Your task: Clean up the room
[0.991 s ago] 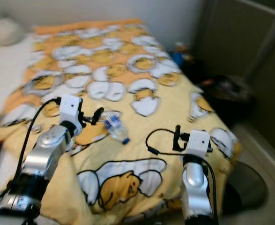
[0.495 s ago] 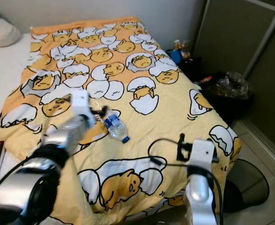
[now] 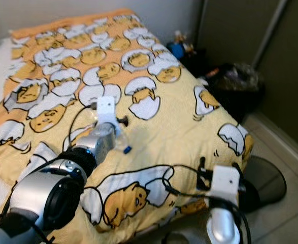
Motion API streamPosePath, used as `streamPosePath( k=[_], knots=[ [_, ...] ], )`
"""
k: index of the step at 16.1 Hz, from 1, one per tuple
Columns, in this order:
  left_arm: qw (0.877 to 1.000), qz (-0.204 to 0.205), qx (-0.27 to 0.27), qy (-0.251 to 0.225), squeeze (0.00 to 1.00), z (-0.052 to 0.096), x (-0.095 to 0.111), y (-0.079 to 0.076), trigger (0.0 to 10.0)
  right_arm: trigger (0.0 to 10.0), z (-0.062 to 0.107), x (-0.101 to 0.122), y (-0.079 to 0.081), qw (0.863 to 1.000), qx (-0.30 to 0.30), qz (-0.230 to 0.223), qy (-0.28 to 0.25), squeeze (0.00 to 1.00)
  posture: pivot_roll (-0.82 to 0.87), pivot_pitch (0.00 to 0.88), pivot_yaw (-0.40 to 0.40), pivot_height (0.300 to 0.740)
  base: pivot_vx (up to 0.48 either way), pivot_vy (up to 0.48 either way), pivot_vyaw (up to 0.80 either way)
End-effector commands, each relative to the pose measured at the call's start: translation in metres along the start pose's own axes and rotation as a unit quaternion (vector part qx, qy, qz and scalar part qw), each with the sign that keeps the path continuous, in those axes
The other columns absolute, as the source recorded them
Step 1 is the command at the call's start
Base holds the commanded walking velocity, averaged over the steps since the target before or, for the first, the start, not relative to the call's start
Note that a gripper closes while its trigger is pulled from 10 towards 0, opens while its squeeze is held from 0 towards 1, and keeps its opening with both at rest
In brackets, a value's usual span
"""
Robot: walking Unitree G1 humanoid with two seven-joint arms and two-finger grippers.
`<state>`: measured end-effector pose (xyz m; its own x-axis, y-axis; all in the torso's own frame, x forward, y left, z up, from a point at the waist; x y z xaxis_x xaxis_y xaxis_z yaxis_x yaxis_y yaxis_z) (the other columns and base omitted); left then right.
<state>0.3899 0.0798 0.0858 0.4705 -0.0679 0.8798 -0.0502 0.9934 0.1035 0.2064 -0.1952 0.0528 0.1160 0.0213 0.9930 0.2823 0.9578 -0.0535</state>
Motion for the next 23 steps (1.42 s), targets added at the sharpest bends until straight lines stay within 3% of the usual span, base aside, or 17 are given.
streamPosePath(
  k=[1, 4, 6, 7, 9, 10, 12, 13, 16, 17, 20, 21, 22, 23],
  knots=[
    [0.999, -0.014, 0.030, -0.012, 0.00, 0.000, 0.007, 0.006, 10.0, 10.0, 0.002, 0.004, 0.005, 1.000, 0.003, -0.002, 0.000, 0.00, -0.28, 0.123, 0.142, 0.740, 0.000, 0.000, 0.00],
    [0.997, 0.030, 0.064, 0.008, 0.00, 0.000, 0.004, 0.011, 10.0, 10.0, 0.010, 0.005, 0.006, 1.000, 0.003, -0.001, 0.007, 0.00, -0.30, 0.149, 0.147, 0.740, 0.000, 0.000, 0.00],
    [0.992, 0.101, 0.065, 0.042, 0.00, 0.000, -0.006, 0.011, 10.0, 10.0, 0.013, 0.007, 0.006, 1.000, 0.006, 0.002, 0.009, 0.00, -0.31, 0.162, 0.144, 0.740, 0.000, 0.000, 0.00],
    [0.982, 0.166, 0.051, 0.069, 0.00, 0.000, -0.013, 0.007, 10.0, 10.0, 0.015, 0.008, 0.006, 1.000, 0.009, 0.007, 0.010, 0.00, -0.32, 0.170, 0.142, 0.740, 0.000, 0.000, 0.00],
    [0.975, 0.204, 0.034, 0.080, 0.00, 0.001, -0.018, 0.002, 10.0, 10.0, 0.021, 0.011, 0.003, 1.000, 0.012, 0.014, 0.012, 0.00, -0.35, 0.197, 0.127, 0.740, 0.000, 0.000, 0.00],
    [0.973, 0.210, 0.038, 0.084, 0.00, 0.001, -0.020, 0.003, 10.0, 10.0, 0.025, 0.014, 0.003, 1.000, 0.019, 0.012, 0.012, 0.00, -0.37, 0.209, 0.120, 0.740, 0.000, 0.000, 0.00],
    [0.971, 0.209, 0.046, 0.103, 0.00, 0.002, -0.032, 0.003, 10.0, 10.0, 0.036, 0.029, 0.035, 0.987, 0.153, -0.039, 0.015, 0.00, -0.41, 0.234, 0.105, 0.740, 0.000, 0.000, 0.00],
    [0.971, 0.210, 0.049, 0.108, 0.00, 0.002, -0.035, 0.003, 10.0, 10.0, 0.043, 0.029, 0.042, 0.979, 0.198, -0.039, 0.032, 0.00, -0.42, 0.237, 0.096, 0.740, 0.000, 0.000, 0.00],
    [0.973, 0.188, 0.056, 0.118, 0.00, 0.002, -0.043, 0.007, 10.0, 10.0, 0.057, 0.042, 0.052, 0.947, 0.317, -0.016, 0.048, 0.00, -0.43, 0.237, 0.093, 0.740, 0.000, 0.000, 0.00],
    [0.972, 0.201, 0.047, 0.116, 0.00, 0.002, -0.043, 0.006, 10.0, 10.0, 0.058, 0.048, 0.054, 0.937, 0.346, -0.009, 0.047, 0.00, -0.42, 0.236, 0.095, 0.740, 0.000, 0.000, 0.00],
    [0.971, 0.204, 0.037, 0.118, 0.00, 0.001, -0.045, 0.010, 9.8, 10.0, 0.067, 0.048, 0.063, 0.918, 0.391, -0.008, 0.068, 0.00, -0.41, 0.235, 0.096, 0.740, 0.000, 0.000, 0.00],
    [0.970, 0.209, 0.038, 0.120, 0.00, 0.000, -0.046, 0.011, 9.0, 10.0, 0.068, 0.048, 0.064, 0.918, 0.390, -0.010, 0.070, 0.00, -0.41, 0.238, 0.095, 0.740, 0.000, 0.000, 0.00],
    [0.966, 0.225, 0.038, 0.120, 0.00, 0.000, -0.047, 0.014, 0.0, 10.0, 0.069, 0.049, 0.066, 0.917, 0.392, -0.015, 0.076, 0.00, -0.41, 0.241, 0.093, 0.740, 0.000, 0.000, 0.00],
    [0.962, 0.242, 0.039, 0.117, 0.00, -0.001, -0.047, 0.017, 0.0, 10.0, 0.070, 0.049, 0.066, 0.916, 0.393, -0.021, 0.083, 0.00, -0.42, 0.246, 0.091, 0.740, 0.000, 0.000, 0.00]
  ],
)
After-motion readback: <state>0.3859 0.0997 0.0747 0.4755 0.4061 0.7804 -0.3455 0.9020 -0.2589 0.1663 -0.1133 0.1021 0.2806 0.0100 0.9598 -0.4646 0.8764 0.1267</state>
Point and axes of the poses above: a point about 5 cm out from each wrist's last joint towards the gripper, its own z axis pointing back from the gripper into the wrist, its own x axis along the axis of the wrist's last joint, y = z × x, the point moved 2 cm from there along -z, pointing out of the wrist towards the gripper, and after that the axes turned 6 degrees about -z, right-handed, at the moved point
